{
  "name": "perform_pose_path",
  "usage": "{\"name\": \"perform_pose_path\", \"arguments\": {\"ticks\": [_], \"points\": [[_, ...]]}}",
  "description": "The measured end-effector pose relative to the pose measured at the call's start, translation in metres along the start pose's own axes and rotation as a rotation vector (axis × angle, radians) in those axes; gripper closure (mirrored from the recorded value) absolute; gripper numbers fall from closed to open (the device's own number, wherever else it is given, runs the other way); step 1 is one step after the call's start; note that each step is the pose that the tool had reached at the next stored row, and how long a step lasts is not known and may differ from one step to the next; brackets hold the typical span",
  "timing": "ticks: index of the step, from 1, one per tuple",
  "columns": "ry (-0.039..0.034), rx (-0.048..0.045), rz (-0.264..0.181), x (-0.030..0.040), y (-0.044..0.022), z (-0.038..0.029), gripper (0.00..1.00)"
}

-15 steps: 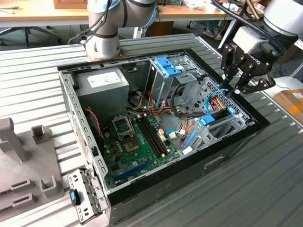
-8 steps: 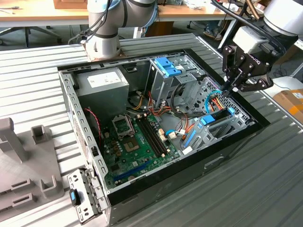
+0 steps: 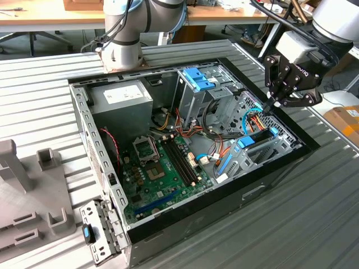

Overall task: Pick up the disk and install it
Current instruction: 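Insert the second disk wire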

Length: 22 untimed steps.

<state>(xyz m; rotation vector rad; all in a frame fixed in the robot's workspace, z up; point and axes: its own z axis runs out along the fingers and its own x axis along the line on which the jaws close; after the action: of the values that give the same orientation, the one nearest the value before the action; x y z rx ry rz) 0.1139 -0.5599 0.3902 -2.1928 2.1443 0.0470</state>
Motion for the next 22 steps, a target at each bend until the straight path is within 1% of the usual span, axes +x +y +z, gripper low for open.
{"name": "perform_pose_path", "arguments": {"ticks": [7, 10, 12, 15, 21, 22], "points": [[0.0001, 0.0000, 0.000, 0.0000, 0.0000, 0.0000, 0.89], [0.0002, 0.0000, 0.000, 0.0000, 0.0000, 0.0001, 0.70], [0.0000, 0.0000, 0.000, 0.0000, 0.0000, 0.0006, 0.70], [0.0010, 0.0000, 0.000, 0.0002, 0.0001, 0.0034, 0.70], [0.0037, -0.0001, 0.000, 0.0003, 0.0001, 0.0037, 0.70], [0.0061, -0.0001, 0.000, 0.0003, 0.0001, 0.0037, 0.84]]}}
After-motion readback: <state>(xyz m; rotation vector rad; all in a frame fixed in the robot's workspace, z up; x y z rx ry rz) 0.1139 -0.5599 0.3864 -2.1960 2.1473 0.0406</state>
